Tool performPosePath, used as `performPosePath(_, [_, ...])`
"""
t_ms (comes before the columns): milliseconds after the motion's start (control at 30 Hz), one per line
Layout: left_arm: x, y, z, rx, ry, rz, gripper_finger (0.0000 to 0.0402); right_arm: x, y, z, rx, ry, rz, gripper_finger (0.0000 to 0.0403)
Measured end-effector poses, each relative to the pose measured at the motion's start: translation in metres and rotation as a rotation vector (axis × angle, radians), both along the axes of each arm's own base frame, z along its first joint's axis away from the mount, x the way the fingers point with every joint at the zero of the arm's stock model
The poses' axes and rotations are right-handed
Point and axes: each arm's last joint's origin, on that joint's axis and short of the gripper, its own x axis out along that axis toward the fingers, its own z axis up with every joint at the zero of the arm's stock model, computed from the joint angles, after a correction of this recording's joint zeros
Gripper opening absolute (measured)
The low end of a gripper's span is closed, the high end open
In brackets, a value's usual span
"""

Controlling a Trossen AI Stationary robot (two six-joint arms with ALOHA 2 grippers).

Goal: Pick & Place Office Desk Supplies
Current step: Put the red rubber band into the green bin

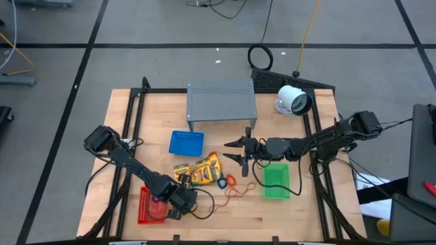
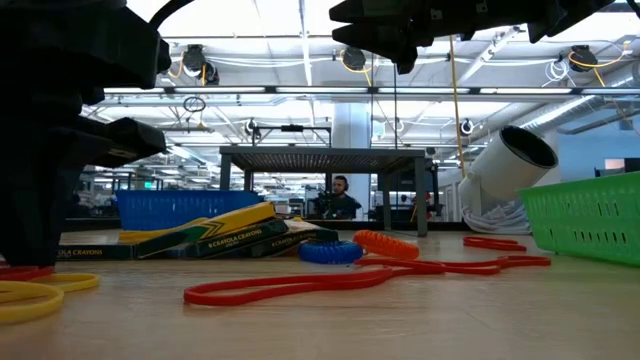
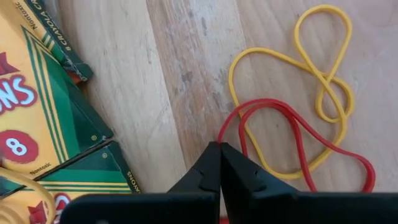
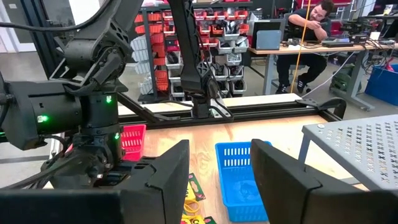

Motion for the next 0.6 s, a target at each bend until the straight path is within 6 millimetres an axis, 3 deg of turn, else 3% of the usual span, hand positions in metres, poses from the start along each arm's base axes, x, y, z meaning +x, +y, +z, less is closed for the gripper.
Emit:
performPosePath(400, [0.001,0.010,0.077,0.043,-0.212,0.065,0.0001,0.000,0.000,0.003,0.003,-0.029,0.000,0.0160])
performPosePath(600, [-0.003,0.019,0.098,0.072,-0.307,0.115,0.0001,0.000,0.000,0.005,0.008,-0.047,-0.006,0.0160])
